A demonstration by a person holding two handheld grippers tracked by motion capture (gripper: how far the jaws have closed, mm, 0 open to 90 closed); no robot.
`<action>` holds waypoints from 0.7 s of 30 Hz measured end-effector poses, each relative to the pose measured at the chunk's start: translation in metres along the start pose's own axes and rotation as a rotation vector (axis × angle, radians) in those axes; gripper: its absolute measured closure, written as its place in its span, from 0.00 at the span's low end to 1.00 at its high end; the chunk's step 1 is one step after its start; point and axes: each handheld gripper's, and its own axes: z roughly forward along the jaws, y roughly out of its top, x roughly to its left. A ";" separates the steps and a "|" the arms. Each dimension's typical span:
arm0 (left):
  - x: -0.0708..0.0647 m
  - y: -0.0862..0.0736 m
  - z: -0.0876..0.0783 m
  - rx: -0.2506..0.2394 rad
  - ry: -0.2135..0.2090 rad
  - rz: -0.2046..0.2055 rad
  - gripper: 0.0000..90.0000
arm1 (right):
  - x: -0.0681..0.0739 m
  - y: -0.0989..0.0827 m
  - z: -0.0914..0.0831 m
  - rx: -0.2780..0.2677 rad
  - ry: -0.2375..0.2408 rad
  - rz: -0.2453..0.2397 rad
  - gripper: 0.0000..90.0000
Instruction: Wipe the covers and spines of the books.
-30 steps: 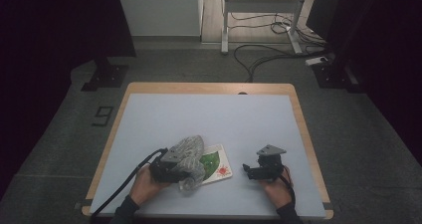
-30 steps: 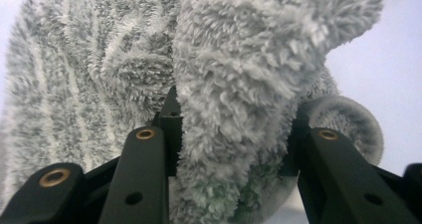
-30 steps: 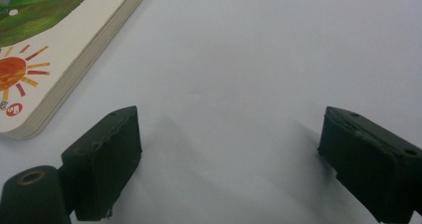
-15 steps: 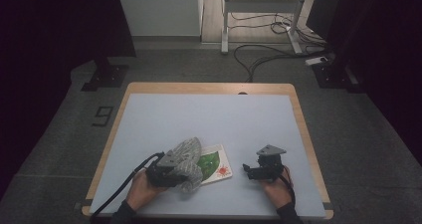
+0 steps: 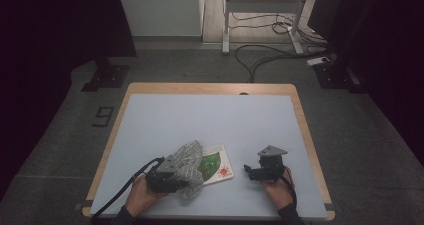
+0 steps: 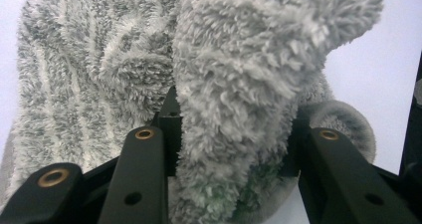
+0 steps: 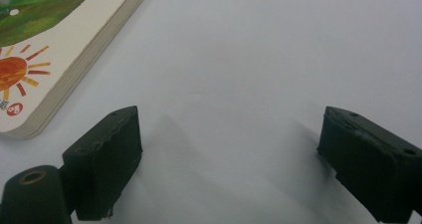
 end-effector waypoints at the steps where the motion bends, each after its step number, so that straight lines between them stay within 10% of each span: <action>1: 0.000 0.000 0.000 0.001 0.000 -0.001 0.66 | 0.000 0.000 0.000 0.000 0.000 0.000 0.10; 21: 0.000 0.004 0.005 -0.003 -0.009 0.000 0.66 | 0.000 0.000 0.000 0.000 0.001 0.000 0.10</action>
